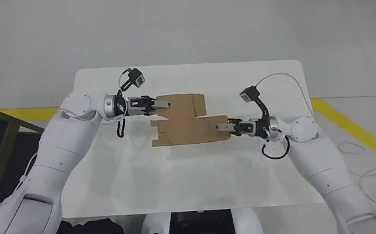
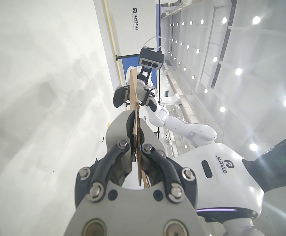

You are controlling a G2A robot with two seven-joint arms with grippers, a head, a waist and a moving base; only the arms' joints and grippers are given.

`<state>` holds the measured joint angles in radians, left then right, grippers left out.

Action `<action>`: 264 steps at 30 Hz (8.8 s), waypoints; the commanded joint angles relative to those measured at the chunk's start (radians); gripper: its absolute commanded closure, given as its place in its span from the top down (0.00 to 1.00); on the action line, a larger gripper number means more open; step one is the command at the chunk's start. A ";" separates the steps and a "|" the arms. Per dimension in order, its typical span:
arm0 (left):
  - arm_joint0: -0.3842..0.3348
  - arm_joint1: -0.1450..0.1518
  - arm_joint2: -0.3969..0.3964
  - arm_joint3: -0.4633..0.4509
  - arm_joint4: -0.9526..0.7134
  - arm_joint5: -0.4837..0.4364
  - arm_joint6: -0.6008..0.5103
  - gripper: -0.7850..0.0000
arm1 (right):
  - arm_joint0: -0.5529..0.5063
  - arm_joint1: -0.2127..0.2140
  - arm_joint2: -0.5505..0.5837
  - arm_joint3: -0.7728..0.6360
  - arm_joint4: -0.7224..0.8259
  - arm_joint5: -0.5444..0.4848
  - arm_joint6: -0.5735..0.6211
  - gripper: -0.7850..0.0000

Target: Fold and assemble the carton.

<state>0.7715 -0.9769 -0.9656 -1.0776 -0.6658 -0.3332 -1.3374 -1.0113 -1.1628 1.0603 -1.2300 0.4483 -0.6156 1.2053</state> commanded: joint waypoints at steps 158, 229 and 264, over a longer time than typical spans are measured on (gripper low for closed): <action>0.163 0.014 -0.202 -0.219 0.264 0.107 0.104 0.00 | 0.003 0.048 0.042 -0.109 -0.299 0.041 -0.268 1.00; 0.196 0.012 -0.216 -0.251 0.141 0.073 0.001 0.00 | 0.176 -0.084 -0.265 0.120 0.278 -0.029 -0.030 0.65; 0.204 0.013 -0.217 -0.271 0.144 0.070 -0.006 0.95 | 0.246 -0.118 -0.321 0.227 0.173 -0.076 -0.077 0.00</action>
<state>0.9739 -0.9645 -1.1806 -1.3473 -0.5191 -0.2610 -1.3452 -0.7661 -1.2805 0.7401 -1.0047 0.6249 -0.6908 1.1292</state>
